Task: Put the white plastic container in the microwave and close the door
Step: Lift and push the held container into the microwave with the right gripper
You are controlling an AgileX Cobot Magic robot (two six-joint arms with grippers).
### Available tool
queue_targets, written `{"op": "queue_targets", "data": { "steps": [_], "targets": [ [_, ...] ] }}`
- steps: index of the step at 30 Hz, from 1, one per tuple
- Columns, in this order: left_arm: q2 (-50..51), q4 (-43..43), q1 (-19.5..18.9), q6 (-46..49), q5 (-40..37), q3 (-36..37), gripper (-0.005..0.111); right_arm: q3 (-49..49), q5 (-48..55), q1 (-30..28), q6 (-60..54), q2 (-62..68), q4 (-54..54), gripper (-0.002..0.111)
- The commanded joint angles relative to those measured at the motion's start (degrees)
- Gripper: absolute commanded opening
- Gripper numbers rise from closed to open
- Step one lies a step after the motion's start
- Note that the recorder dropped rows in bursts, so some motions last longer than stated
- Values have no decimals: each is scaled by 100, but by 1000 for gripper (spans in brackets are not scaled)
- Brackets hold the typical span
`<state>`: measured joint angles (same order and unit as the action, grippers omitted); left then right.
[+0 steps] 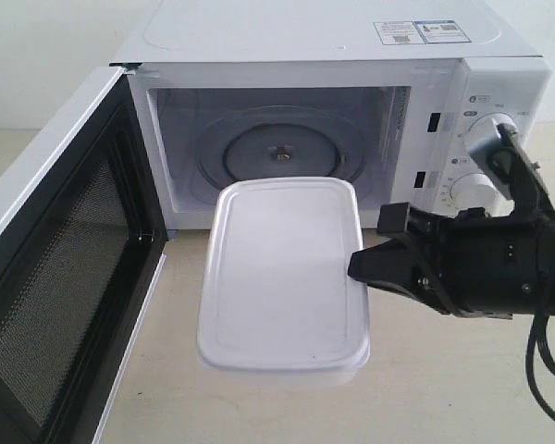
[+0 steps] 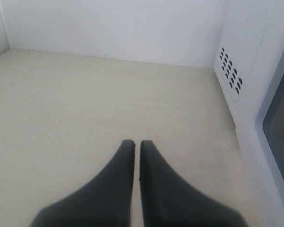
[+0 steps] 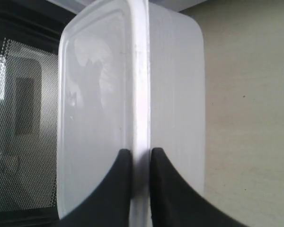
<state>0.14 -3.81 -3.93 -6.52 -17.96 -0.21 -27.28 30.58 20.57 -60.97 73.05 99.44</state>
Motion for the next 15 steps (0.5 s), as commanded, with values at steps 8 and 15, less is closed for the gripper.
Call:
{"op": "queue_targets", "data": {
  "steps": [8, 15],
  "targets": [
    [-14, -1, 2, 12, 7, 21, 4, -31, -1189, 866, 741, -198, -161, 0],
    [-14, -1, 2, 12, 7, 21, 4, -54, -2369, 1736, 1421, -272, -499, 0]
  ]
}}
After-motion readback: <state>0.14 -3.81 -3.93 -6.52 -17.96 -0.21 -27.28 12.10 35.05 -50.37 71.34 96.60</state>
